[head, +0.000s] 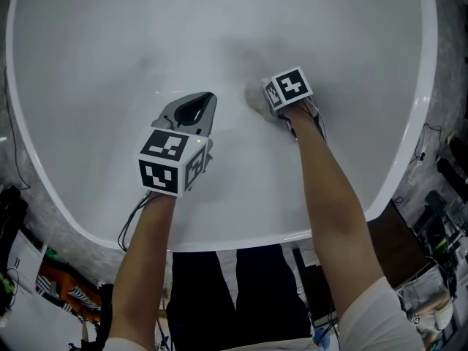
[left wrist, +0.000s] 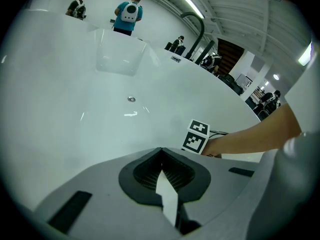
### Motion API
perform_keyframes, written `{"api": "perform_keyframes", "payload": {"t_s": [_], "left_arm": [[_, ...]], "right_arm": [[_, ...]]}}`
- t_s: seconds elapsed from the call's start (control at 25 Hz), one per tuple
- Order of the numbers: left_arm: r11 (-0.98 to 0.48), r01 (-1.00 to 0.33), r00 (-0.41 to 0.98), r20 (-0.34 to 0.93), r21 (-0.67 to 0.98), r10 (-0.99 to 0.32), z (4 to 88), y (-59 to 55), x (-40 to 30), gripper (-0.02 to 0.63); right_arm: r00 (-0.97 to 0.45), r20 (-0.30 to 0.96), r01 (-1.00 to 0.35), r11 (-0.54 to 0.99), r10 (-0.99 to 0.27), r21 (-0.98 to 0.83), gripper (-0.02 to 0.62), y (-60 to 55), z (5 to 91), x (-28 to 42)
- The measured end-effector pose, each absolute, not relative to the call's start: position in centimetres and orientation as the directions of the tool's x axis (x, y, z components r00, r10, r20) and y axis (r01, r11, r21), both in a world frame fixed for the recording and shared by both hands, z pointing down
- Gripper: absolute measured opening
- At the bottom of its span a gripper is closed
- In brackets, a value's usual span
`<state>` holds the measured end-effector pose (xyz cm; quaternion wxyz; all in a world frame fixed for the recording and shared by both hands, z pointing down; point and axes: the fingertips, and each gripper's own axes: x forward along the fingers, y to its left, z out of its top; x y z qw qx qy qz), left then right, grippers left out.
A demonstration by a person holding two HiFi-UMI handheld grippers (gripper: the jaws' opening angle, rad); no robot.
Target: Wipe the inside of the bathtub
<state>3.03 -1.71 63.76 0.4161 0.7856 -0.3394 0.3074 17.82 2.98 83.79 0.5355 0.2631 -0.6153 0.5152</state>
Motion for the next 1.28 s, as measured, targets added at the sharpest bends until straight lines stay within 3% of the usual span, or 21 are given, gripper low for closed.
{"api": "perform_keyframes", "payload": {"t_s": [0.48, 0.76, 1.28], "left_arm": [[-0.427, -0.785, 0.579, 0.776, 0.448, -0.25, 63.3, -1.0, 5.3, 0.009], [-0.455, -0.774, 0.58, 0.781, 0.441, -0.23, 59.2, 0.7, 3.0, 0.009], [-0.445, -0.791, 0.571, 0.767, 0.419, -0.292, 49.3, 3.1, 3.2, 0.009]], "right_arm": [[-0.226, 0.945, -0.896, 0.332, 0.236, -0.297, 0.091, 3.5, 81.9, 21.0], [-0.23, 0.946, -0.887, 0.351, 0.228, -0.3, 0.091, 5.3, 76.6, 18.7], [-0.338, 0.941, -0.875, 0.369, -0.002, -0.314, 0.091, 5.5, 63.2, 16.7]]}}
